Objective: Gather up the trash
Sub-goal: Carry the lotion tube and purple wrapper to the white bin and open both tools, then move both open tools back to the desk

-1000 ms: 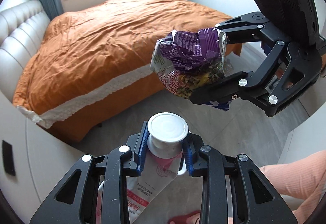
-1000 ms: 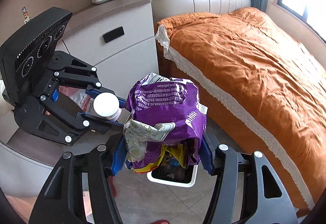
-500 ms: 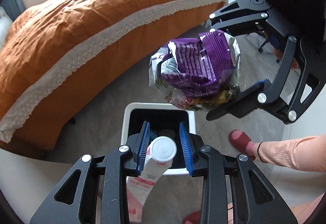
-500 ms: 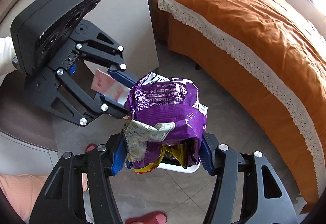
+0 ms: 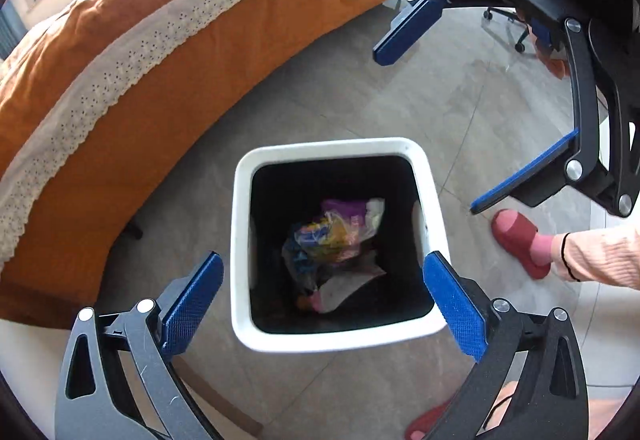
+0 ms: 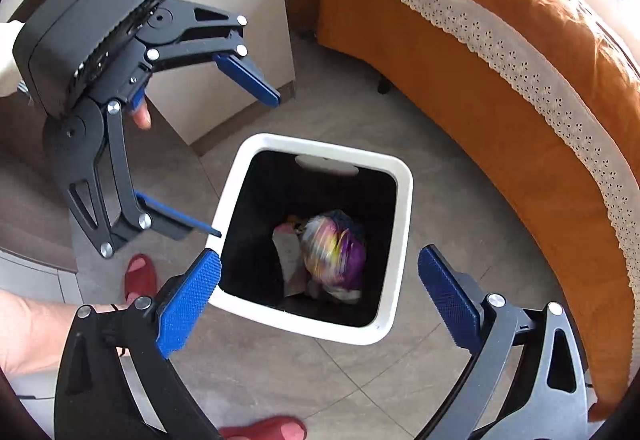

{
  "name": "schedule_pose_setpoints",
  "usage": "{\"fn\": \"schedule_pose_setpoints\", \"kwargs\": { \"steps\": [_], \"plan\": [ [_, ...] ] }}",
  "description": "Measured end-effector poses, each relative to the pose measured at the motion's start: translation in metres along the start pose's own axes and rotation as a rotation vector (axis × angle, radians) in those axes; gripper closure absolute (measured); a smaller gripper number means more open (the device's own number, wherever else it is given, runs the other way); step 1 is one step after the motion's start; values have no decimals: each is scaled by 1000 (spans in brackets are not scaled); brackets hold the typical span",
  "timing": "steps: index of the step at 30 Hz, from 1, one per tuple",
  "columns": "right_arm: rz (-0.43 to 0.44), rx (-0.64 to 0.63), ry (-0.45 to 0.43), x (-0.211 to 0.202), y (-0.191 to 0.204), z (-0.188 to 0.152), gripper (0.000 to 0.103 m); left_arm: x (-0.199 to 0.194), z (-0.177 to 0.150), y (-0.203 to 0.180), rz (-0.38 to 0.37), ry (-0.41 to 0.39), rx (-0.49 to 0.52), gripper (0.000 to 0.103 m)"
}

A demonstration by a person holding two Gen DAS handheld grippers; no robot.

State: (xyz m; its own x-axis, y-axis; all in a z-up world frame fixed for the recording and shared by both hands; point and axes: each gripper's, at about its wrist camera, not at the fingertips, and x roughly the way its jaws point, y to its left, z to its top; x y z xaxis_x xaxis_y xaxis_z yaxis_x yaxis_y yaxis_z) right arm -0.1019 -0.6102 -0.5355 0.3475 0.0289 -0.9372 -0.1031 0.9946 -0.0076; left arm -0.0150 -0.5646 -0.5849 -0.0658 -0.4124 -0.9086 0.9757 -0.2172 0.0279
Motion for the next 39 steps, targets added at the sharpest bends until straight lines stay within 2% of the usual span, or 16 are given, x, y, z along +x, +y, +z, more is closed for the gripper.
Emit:
{"fn": "schedule_pose_setpoints", "kwargs": {
  "steps": [4,8,16,22,29,34,39],
  "plan": [
    [3,-15,12,-11,8,0,5,-17,-2,5,-1,1,-47,5],
    [3,-12,4,-30,12,10,5,-53,-4,7,6,-17,-101,5],
    [19,-41,-50,-101,35,49,5,-153,5,7,45,-84,-180,5],
    [26,-75,-161,-180,59,100,5,-254,14,5,92,-170,-269,5],
    [30,-141,-294,-266,94,161,5,-381,-1,14,232,-279,-440,5],
    [39,-196,-379,-307,131,201,5,-465,-34,24,364,-344,-554,5],
    [63,-251,-452,-336,174,242,5,-531,-77,33,454,-383,-650,5]
  ]
}}
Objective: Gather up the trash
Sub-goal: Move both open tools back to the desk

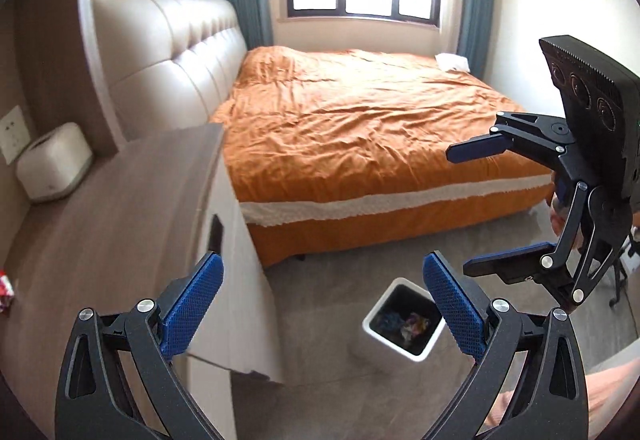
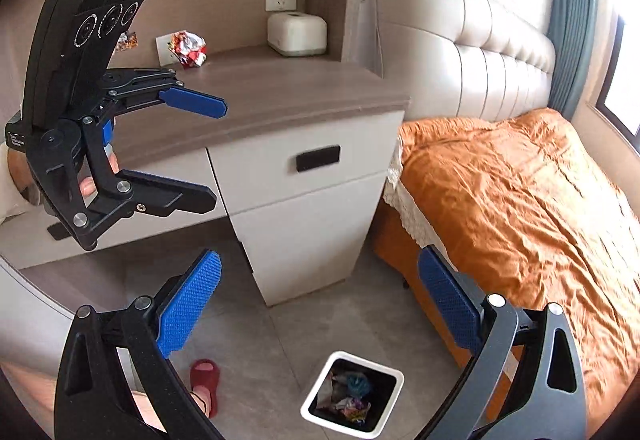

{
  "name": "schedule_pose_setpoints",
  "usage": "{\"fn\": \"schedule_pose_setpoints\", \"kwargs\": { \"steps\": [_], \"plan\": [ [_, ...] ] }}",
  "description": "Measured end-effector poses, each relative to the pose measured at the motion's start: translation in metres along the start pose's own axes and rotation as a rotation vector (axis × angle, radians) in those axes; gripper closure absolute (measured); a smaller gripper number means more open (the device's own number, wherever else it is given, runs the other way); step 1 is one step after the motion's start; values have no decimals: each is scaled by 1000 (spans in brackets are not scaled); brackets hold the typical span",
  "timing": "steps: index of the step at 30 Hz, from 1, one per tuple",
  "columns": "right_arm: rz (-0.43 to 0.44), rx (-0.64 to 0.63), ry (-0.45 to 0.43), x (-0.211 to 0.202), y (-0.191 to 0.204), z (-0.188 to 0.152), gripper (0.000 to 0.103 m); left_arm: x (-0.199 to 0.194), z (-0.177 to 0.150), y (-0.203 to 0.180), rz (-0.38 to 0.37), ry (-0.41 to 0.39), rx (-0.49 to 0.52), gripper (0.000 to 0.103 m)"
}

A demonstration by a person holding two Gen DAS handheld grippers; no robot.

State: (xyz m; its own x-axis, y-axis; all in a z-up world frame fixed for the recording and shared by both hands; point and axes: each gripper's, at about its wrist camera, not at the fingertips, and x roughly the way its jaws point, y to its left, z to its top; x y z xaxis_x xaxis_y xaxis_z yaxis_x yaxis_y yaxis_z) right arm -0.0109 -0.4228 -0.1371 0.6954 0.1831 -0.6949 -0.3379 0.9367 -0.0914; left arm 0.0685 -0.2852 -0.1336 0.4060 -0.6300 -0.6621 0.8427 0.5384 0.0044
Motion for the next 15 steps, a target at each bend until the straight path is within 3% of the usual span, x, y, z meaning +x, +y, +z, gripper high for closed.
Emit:
{"fn": "schedule_pose_setpoints", "kwargs": {
  "steps": [15],
  "plan": [
    [101,-118,-126,31,98,127,5,-107,-19,108,182,-19,-17,5]
  ]
}}
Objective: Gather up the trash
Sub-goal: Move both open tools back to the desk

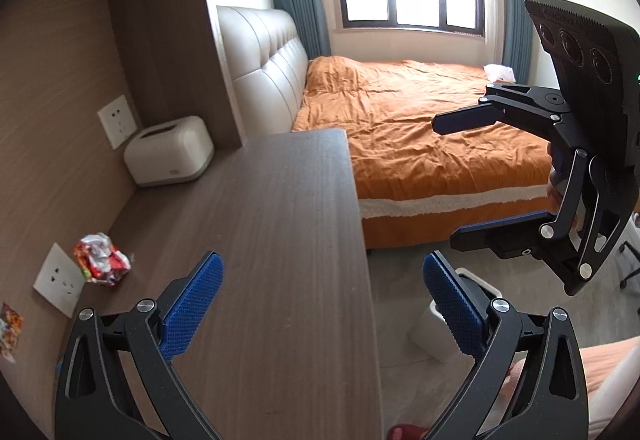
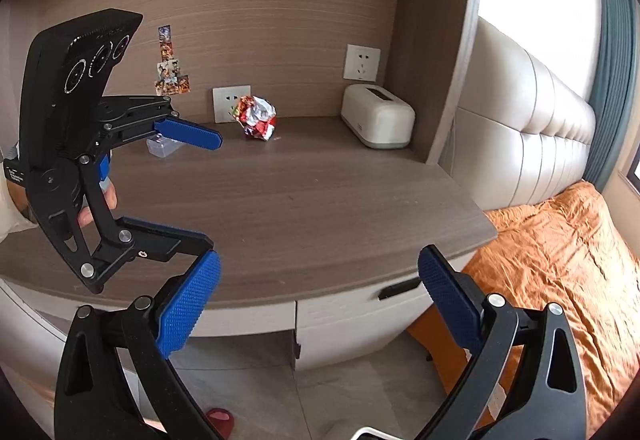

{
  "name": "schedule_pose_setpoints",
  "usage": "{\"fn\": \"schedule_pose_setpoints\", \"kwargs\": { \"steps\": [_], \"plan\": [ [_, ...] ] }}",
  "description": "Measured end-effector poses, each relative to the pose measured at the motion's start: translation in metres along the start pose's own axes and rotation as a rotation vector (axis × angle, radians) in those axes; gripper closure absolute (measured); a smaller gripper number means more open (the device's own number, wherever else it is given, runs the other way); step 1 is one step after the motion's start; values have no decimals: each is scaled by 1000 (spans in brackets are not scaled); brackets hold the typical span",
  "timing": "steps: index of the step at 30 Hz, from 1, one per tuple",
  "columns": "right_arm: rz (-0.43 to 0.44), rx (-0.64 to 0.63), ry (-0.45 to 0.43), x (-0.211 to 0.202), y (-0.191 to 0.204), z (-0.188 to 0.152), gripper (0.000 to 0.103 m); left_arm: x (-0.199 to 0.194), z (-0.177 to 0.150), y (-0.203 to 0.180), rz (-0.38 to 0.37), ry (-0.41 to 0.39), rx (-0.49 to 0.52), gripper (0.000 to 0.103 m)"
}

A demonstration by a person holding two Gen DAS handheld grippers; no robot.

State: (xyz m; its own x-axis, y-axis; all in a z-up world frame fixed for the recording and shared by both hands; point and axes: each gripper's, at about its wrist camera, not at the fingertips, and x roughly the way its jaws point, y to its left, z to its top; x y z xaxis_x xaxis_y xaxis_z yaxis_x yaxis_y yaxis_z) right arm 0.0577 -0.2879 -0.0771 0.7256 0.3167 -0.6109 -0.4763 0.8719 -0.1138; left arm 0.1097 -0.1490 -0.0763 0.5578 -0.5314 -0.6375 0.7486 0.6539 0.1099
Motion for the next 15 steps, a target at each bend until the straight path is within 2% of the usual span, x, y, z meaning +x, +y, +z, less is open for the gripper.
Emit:
{"fn": "schedule_pose_setpoints", "kwargs": {
  "steps": [10,15],
  "plan": [
    [123,-76,-43,37,34,45,5,-35,-22,48,141,6,-82,5],
    [201,-114,-54,69,49,65,5,-35,-38,75,260,45,-147,5]
  ]
}}
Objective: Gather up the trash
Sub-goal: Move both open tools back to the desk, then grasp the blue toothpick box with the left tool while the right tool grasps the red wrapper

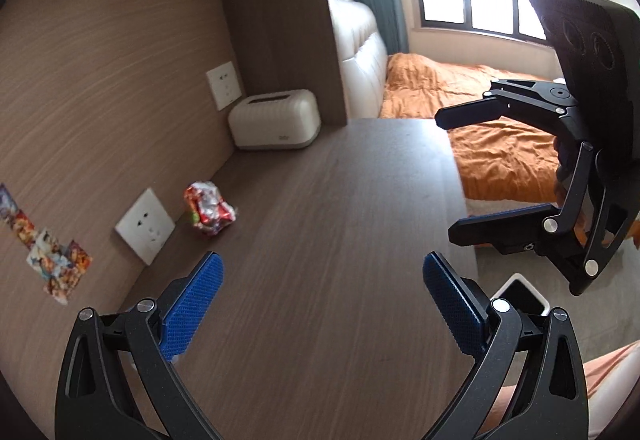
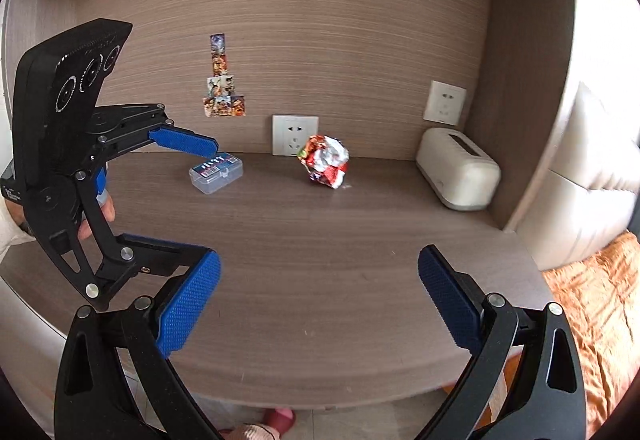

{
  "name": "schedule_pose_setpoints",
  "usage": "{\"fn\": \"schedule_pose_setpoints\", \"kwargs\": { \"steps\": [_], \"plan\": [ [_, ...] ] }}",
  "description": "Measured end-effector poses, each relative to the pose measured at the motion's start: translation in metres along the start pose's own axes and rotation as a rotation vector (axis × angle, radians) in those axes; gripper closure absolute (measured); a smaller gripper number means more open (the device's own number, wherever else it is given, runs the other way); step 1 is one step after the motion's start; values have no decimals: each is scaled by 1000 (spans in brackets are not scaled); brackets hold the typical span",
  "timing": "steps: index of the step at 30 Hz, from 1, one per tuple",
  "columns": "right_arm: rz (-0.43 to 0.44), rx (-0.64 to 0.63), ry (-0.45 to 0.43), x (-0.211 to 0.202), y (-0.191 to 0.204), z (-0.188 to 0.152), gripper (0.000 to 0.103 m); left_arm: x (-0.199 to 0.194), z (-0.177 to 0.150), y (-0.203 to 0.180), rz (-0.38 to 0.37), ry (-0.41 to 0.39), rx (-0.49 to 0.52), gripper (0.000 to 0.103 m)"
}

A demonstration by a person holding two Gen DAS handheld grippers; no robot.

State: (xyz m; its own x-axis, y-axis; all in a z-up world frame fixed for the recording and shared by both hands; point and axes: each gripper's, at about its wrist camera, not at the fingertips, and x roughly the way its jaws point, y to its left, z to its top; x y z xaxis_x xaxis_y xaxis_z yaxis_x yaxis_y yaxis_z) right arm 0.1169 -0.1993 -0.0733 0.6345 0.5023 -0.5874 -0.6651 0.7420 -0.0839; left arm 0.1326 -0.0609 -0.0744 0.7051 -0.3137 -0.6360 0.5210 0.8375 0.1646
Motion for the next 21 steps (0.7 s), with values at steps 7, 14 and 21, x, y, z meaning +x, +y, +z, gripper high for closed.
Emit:
{"fn": "schedule_pose_setpoints", "kwargs": {
  "steps": [7,14,21],
  "plan": [
    [120,-18,-2,66,-9,34,5,16,-16,48,97,61,-127,5],
    [186,-34,11,126,-22,62,5,41,-20,94,168,87,-201,5],
    [204,-52,58,184,-35,76,5,71,-38,134,208,133,-287,5]
  ]
}}
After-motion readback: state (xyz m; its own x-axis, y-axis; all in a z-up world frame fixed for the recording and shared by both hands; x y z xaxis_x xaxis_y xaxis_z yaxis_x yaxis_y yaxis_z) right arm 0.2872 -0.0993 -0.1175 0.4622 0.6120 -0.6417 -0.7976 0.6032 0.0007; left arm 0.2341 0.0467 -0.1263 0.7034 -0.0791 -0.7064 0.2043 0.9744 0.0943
